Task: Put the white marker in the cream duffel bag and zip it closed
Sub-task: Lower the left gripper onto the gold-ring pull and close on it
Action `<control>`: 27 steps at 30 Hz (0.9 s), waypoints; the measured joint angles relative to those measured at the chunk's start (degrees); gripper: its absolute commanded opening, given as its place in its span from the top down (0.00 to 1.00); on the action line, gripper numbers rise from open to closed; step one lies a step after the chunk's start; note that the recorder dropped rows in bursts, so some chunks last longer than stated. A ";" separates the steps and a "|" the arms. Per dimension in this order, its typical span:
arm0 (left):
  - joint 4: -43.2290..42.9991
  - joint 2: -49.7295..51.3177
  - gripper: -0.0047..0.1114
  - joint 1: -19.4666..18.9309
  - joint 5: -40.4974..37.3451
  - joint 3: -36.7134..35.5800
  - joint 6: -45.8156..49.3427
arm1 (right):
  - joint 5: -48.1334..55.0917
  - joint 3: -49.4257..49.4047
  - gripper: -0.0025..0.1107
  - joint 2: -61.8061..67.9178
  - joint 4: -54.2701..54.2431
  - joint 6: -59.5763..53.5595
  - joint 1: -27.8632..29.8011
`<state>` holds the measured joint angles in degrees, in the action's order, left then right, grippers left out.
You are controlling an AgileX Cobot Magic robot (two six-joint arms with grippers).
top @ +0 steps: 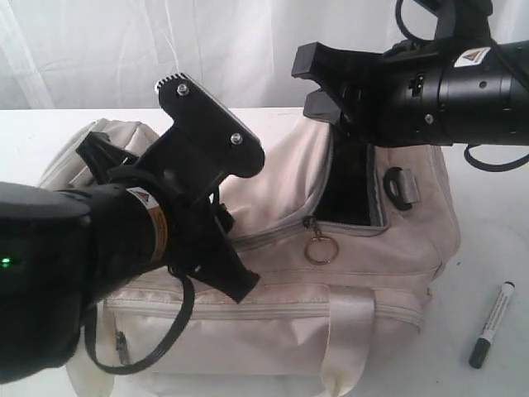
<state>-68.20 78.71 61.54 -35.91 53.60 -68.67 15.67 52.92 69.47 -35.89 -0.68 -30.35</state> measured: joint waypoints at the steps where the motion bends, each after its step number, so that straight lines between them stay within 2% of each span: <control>1: -2.24 0.47 0.57 -1.52 0.73 0.00 -2.72 | 0.00 0.45 0.98 0.00 0.00 -0.28 0.00; 4: -3.05 0.17 0.57 -2.77 3.69 0.00 -6.77 | 0.00 1.07 0.98 0.10 0.00 -2.05 0.00; 7: 2.67 -3.41 0.57 -1.41 6.13 0.00 -5.02 | 0.00 1.18 0.98 0.23 0.00 -2.67 0.10; 12: 19.44 -11.41 0.57 -0.44 8.42 0.00 8.72 | 0.20 1.18 0.98 0.31 0.12 -3.37 1.79; 15: 22.92 -10.86 0.57 -0.40 10.67 0.00 11.27 | 0.20 1.18 0.98 0.31 0.12 -3.37 1.79; 17: 23.90 -8.17 0.57 -0.40 16.54 -1.22 11.40 | 0.20 1.18 0.98 0.31 0.12 -3.37 1.79; 22: 22.09 -3.52 0.57 -0.40 23.05 -1.44 8.90 | 0.84 1.18 0.98 0.31 0.12 -3.40 1.79; 27: 3.49 -0.59 0.57 -0.40 19.33 -1.18 -8.33 | 1.68 1.18 0.98 0.31 0.12 -4.02 1.79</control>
<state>-64.71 78.12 61.14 -16.58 52.42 -77.00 17.35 54.09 69.79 -35.77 -4.70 -28.56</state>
